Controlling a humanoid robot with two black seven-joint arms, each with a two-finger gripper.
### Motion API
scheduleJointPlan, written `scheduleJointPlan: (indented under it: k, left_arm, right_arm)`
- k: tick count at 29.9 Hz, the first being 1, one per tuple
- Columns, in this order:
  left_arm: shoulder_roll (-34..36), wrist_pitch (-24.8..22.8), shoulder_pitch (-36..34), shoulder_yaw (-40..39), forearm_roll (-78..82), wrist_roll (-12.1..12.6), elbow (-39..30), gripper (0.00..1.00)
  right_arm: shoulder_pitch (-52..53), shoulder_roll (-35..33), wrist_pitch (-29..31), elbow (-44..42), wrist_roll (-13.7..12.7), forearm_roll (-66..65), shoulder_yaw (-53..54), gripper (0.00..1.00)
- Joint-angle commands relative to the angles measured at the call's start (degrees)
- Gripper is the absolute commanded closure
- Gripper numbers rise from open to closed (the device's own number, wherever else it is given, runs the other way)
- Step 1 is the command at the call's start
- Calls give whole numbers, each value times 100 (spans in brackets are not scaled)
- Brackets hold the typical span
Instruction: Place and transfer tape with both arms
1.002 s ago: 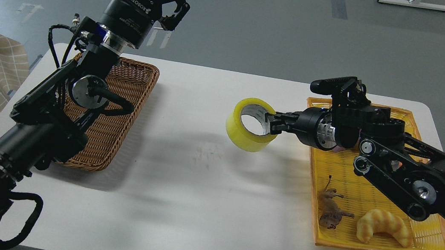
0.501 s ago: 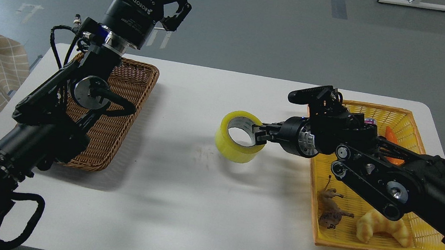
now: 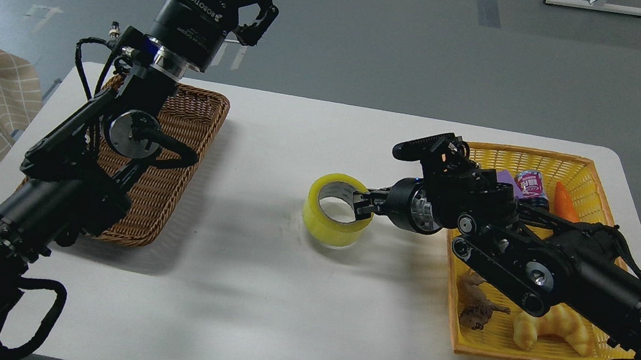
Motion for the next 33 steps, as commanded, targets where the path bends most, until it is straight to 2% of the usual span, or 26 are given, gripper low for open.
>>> scheduleJointPlan:
  k: [1, 22, 26, 27, 29, 31, 32, 33]
  left_arm:
    - [-1, 0, 0, 0, 0, 1, -1, 2]
    - [-19, 0, 0, 0, 0, 1, -1, 2]
    - [-10, 0, 0, -9, 0, 1, -1, 2]
    - [-19, 0, 0, -9, 0, 1, -1, 2]
    - [-19, 0, 0, -9, 0, 1, -1, 2]
    - [-19, 0, 9, -9, 0, 1, -1, 2]
    - [-19, 0, 9, -9, 0, 1, -1, 2]
    - [-19, 0, 9, -9, 0, 1, -1, 2]
  right_arm:
    - [1, 39, 0, -73, 0, -22, -7, 100]
    - [-8, 188, 0, -240, 0, -171, -113, 100]
    - [-8, 197, 0, -240, 0, -171, -157, 80]
    - [-8, 197, 0, -240, 0, -171, -157, 78]
    - [-25, 197, 0, -240, 0, -163, -157, 64]
    - [-34, 188, 0, -249, 0, -154, -157, 56]
    - [-43, 188, 0, -249, 0, -154, -139, 46]
    - [-52, 188, 0, -249, 9, -154, -139, 43]
